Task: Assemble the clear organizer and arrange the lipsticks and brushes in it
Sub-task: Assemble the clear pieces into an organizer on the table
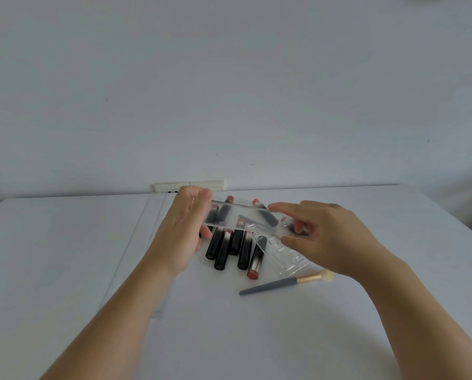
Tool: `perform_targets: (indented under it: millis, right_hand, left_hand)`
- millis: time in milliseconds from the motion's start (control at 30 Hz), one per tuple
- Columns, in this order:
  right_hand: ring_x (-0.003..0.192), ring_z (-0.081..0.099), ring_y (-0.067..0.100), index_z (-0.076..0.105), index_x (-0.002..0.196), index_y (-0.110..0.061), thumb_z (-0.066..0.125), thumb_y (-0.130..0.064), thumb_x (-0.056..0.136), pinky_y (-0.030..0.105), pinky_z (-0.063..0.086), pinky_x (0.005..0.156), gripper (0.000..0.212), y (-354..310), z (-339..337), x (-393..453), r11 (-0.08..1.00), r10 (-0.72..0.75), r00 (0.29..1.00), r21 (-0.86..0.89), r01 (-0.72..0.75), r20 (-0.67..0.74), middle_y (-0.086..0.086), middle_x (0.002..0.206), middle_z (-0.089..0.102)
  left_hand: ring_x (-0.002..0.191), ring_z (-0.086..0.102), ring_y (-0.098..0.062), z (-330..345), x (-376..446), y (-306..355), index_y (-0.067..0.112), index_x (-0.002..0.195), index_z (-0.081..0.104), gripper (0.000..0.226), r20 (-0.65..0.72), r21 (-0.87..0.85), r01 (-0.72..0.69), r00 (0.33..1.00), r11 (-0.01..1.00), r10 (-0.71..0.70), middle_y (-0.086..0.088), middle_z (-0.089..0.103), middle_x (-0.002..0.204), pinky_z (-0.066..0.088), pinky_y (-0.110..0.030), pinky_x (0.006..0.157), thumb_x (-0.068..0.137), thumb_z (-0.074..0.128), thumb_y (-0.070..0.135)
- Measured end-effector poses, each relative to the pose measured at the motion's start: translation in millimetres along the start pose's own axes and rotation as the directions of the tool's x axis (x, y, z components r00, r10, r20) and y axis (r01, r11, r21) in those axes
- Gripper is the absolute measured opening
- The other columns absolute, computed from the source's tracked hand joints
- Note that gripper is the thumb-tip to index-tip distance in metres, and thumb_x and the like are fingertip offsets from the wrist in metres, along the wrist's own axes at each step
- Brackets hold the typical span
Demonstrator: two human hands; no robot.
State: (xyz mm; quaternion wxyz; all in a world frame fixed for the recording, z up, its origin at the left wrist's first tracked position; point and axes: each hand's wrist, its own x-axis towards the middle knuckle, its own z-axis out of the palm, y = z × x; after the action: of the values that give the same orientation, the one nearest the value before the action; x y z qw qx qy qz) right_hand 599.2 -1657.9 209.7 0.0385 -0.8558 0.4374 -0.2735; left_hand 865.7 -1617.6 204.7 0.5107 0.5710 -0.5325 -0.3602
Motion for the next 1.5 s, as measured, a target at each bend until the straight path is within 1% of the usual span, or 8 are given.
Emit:
perform_targets:
  millis: [100,233,333,467,567,667,833,1500]
  right_hand:
    - [0.07,0.049,0.006,0.057,0.133,-0.048,0.078,-0.031,0.081,0.026,0.042,0.072,0.059,-5,5,1,1.0,-0.02,0.999,-0.018,0.019,-0.039,-0.013,0.076,0.055]
    - [0.122,0.039,0.019,0.043,0.148,-0.038,0.072,-0.049,0.083,0.041,0.033,0.111,0.072,-10,6,4,0.992,0.014,0.992,-0.122,-0.03,-0.127,-0.006,0.134,0.051]
    - [0.138,0.024,0.024,0.03,0.152,-0.035,0.066,-0.056,0.08,0.04,0.018,0.115,0.084,-22,7,4,0.995,0.026,0.981,-0.089,-0.044,-0.191,-0.002,0.152,0.029]
    - [0.114,0.044,0.025,0.057,0.126,-0.021,0.066,-0.051,0.08,0.035,0.034,0.103,0.055,-35,8,4,0.997,-0.075,0.917,-0.046,0.062,-0.392,0.003,0.122,0.052]
    - [0.083,0.05,0.014,0.069,0.101,-0.024,0.066,-0.056,0.082,0.029,0.042,0.078,0.038,-34,11,6,0.992,-0.1,0.98,-0.091,0.085,-0.175,-0.012,0.087,0.054]
    - [0.088,0.047,0.009,0.063,0.115,-0.035,0.053,-0.075,0.077,0.027,0.035,0.076,0.057,-31,17,13,0.97,0.04,0.987,-0.244,0.0,0.158,-0.018,0.091,0.05]
    - [0.101,0.052,0.015,0.061,0.115,-0.034,0.046,-0.079,0.077,0.032,0.038,0.075,0.061,-26,18,23,0.929,0.179,0.921,-0.367,-0.043,0.346,-0.009,0.105,0.054]
    - [0.078,0.061,0.017,0.071,0.107,-0.032,0.049,-0.037,0.088,0.03,0.051,0.067,0.03,-33,19,32,0.948,0.168,0.955,-0.305,-0.09,0.243,-0.009,0.091,0.064]
  left_hand:
    - [0.061,0.06,-0.008,0,2,-2,0.041,0.09,0.062,0.039,-0.055,0.007,-0.006,0.998,1.0,0.007,0.014,0.071,0.101,0.049,-0.029,0.057,0.08,0.045,0.075]
    - [0.056,0.06,-0.009,1,5,-3,0.033,0.082,0.062,0.043,-0.172,-0.054,0.025,0.985,0.998,-0.034,0.008,0.07,0.097,0.048,-0.028,0.052,0.082,0.045,0.073]
    - [0.05,0.058,-0.008,1,8,-3,0.027,0.085,0.062,0.043,-0.289,-0.174,0.099,0.946,0.98,-0.147,0.002,0.069,0.099,0.048,-0.027,0.046,0.087,0.044,0.066]
    - [0.05,0.058,-0.012,-2,12,2,0.02,0.09,0.059,0.041,-0.324,-0.393,0.156,0.899,0.906,-0.295,-0.006,0.069,0.101,0.053,-0.029,0.046,0.097,0.044,0.058]
    - [0.057,0.059,-0.019,-3,13,5,0.017,0.093,0.058,0.041,-0.296,-0.502,0.174,0.886,0.847,-0.358,-0.009,0.066,0.101,0.059,-0.035,0.05,0.1,0.044,0.055]
    - [0.061,0.061,-0.023,-7,10,7,0.015,0.097,0.058,0.042,-0.23,-0.593,0.195,0.888,0.781,-0.397,-0.01,0.063,0.097,0.062,-0.041,0.057,0.101,0.046,0.055]
    - [0.059,0.061,-0.023,-5,9,8,0.014,0.099,0.06,0.047,-0.22,-0.598,0.211,0.884,0.773,-0.412,-0.012,0.065,0.095,0.063,-0.042,0.054,0.1,0.046,0.058]
    - [0.063,0.063,-0.024,-2,12,1,0.015,0.1,0.062,0.047,-0.203,-0.571,0.228,0.892,0.789,-0.404,-0.016,0.068,0.108,0.061,-0.041,0.058,0.098,0.048,0.059]
